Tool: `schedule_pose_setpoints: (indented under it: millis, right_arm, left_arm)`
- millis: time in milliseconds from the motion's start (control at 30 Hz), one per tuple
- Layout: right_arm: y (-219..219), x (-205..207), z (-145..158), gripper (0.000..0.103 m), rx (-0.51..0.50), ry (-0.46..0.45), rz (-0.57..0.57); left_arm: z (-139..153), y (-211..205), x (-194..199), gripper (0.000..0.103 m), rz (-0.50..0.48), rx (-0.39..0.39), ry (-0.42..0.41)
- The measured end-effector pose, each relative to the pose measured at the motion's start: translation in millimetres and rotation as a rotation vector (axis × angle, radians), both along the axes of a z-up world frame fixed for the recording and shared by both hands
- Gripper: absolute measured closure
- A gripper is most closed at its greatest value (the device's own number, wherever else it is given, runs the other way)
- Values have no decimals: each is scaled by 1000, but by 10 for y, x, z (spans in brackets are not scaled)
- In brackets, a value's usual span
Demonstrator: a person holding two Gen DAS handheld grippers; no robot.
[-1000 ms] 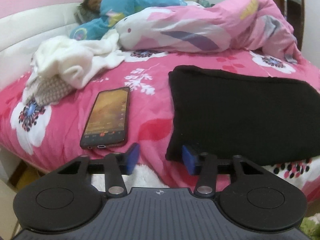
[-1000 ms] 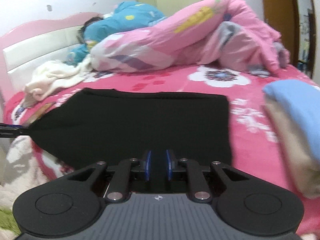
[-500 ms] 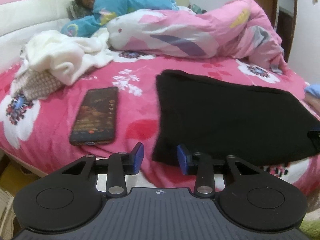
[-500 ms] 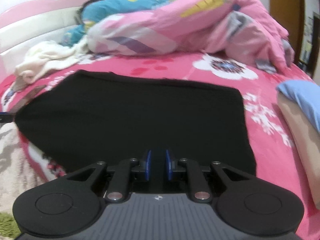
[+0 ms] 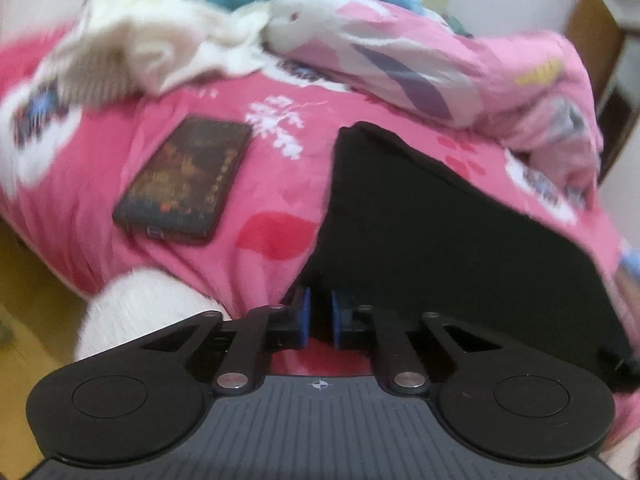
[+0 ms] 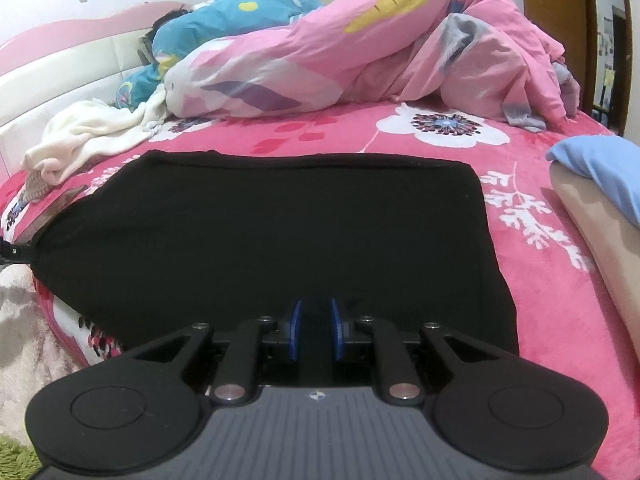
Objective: Fold clothes
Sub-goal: 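Pinch the folded shirt edge with the right gripper while the left gripper pinches the other edge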
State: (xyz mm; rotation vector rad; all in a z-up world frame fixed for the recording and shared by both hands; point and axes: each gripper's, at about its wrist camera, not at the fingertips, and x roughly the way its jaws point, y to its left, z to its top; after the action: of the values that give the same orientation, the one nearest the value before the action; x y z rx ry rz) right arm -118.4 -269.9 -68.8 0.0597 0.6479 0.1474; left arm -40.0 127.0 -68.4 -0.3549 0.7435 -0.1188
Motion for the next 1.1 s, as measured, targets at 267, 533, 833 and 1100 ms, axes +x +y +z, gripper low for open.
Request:
schedule_pose_setpoints:
  millis: [267, 533, 833, 1100]
  right_arm:
    - [4, -27, 10, 84, -6, 5, -8]
    - [-7, -49, 30, 84, -12, 9, -10]
    - [-17, -47, 29, 84, -7, 10, -12]
    - [-8, -45, 31, 84, -14, 9, -12]
  left_arm:
    - [-75, 280, 13, 103, 51, -84, -9]
    - [-11, 179, -52, 103, 78, 269, -125]
    - [32, 254, -230, 91, -86, 88, -79]
    - [-129, -127, -231, 86, -151, 192, -83]
